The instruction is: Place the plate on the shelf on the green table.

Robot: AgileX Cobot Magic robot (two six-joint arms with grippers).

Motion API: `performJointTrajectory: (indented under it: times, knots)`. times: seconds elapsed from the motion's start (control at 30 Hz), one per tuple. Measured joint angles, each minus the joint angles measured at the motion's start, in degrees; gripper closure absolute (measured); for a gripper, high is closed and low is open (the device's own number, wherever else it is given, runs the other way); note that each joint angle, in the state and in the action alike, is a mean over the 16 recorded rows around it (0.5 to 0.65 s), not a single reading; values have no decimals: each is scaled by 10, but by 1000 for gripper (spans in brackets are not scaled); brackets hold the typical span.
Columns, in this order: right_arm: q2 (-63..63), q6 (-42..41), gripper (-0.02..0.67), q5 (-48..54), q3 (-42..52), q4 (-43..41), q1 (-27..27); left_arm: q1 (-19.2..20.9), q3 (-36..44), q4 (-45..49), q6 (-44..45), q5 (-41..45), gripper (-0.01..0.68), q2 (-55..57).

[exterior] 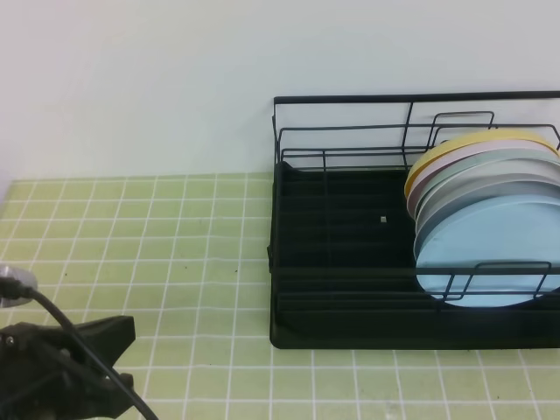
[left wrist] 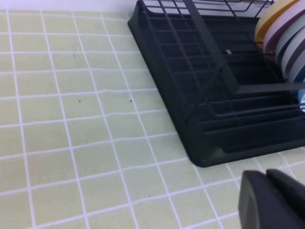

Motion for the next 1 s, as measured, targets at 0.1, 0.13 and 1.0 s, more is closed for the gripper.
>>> performJointTrajectory:
  times: [0.1,0.13,1.0]
  knots:
    - [-1,0,651,-2,4,0,0,0,0,0,0,2,673,0]
    - [-1,-1,651,-2,5,0,0,0,0,0,0,3,673,0]
    - [-1,-2,651,-3,32,0,0,30,146,162,-103,-119,673,-166]
